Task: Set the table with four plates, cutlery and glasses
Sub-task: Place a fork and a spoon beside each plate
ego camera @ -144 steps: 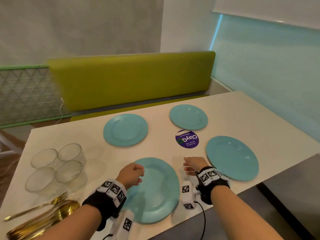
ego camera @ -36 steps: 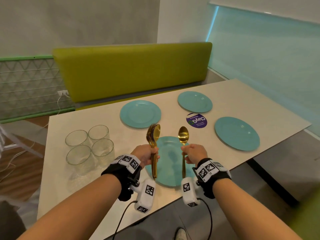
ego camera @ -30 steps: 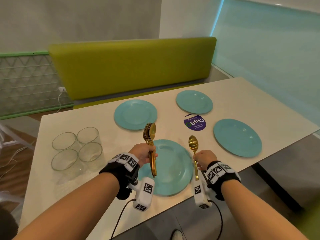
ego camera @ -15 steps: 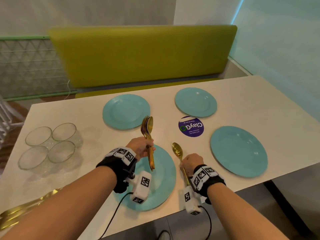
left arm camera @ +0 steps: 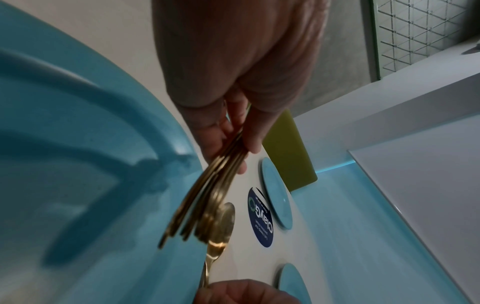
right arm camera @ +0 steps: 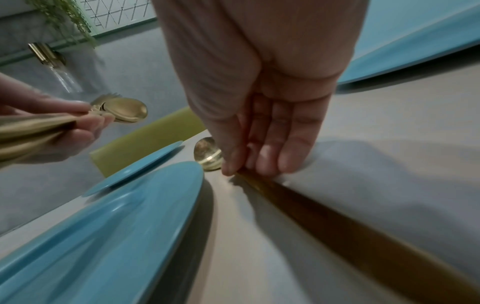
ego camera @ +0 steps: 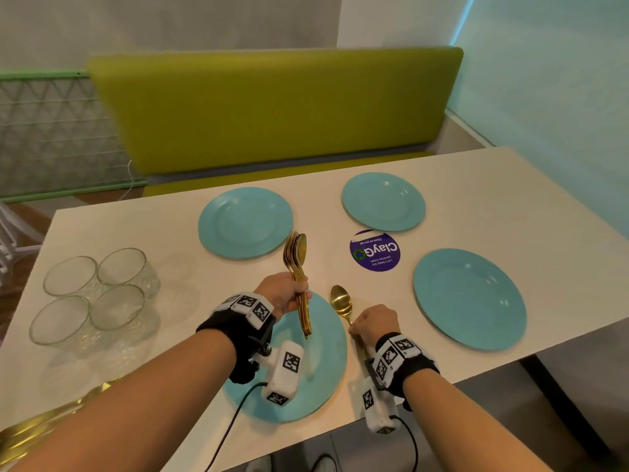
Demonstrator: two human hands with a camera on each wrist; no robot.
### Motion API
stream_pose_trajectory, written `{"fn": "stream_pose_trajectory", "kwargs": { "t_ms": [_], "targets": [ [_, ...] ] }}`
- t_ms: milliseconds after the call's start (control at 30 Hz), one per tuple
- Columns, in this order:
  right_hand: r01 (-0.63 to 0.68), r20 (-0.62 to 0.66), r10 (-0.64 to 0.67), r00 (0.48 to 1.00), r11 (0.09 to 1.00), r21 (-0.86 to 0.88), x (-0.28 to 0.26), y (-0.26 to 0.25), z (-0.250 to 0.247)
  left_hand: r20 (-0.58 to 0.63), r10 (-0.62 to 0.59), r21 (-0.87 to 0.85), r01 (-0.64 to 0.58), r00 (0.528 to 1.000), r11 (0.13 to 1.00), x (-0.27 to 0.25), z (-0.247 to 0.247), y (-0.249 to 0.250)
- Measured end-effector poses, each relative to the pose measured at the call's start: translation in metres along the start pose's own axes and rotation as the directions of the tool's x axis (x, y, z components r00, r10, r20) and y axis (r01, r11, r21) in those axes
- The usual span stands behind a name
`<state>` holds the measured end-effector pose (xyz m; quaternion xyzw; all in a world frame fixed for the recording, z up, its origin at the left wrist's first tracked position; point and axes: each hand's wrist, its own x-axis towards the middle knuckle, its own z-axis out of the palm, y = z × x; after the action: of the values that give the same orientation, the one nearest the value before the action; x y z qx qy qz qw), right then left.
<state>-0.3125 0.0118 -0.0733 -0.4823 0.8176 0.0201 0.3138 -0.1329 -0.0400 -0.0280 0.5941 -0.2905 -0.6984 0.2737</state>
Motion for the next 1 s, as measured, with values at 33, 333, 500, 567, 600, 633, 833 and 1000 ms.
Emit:
{"fn": "stream_pose_trajectory", "kwargs": {
  "t_ms": [33, 333, 500, 567, 600, 633, 833, 1000],
  "targets": [
    [-0.016, 0.004, 0.016, 1.000, 0.999, 0.030, 0.000, 0.000, 0.001, 0.008, 0.001, 0.006, -0.001, 1.000, 1.000, 0.001, -0.001, 0.001],
    [-0.119, -0.108, 0.143, 0.984, 0.972, 0.201, -0.010, -0.004, -0.014, 0.145, -0.007, 0.039, 0.002, 0.989, 0.999, 0.007, -0.008, 0.008],
    [0.050, -0.188, 0.032, 0.982, 0.908, 0.416, -0.022, -0.024, -0.040, 0.232, -0.014, 0.104, -0.011, 0.973, 0.994, 0.004, 0.004, 0.009],
    [0.076, -0.145, 0.006, 0.989, 0.831, 0.552, -0.031, -0.034, -0.046, 0.264, -0.016, 0.127, -0.018, 0.964, 0.992, 0.003, 0.011, 0.009],
    [0.073, -0.107, -0.013, 0.994, 0.816, 0.573, -0.035, -0.037, -0.049, 0.289, -0.018, 0.144, -0.025, 0.957, 0.989, 0.002, 0.015, 0.009],
    [0.070, -0.069, -0.036, 0.997, 0.808, 0.585, -0.036, -0.040, -0.051, 0.317, -0.018, 0.157, -0.034, 0.948, 0.987, 0.001, 0.020, 0.009],
    [0.062, -0.046, -0.043, 0.998, 0.644, 0.763, -0.031, -0.033, -0.064, 0.409, -0.007, 0.197, -0.081, 0.913, 0.977, 0.003, 0.047, 0.019],
    [0.014, -0.015, -0.002, 1.000, 0.528, 0.849, -0.014, -0.018, -0.088, 0.412, -0.022, 0.145, -0.042, 0.911, 0.989, 0.013, 0.075, 0.029]
  ]
}}
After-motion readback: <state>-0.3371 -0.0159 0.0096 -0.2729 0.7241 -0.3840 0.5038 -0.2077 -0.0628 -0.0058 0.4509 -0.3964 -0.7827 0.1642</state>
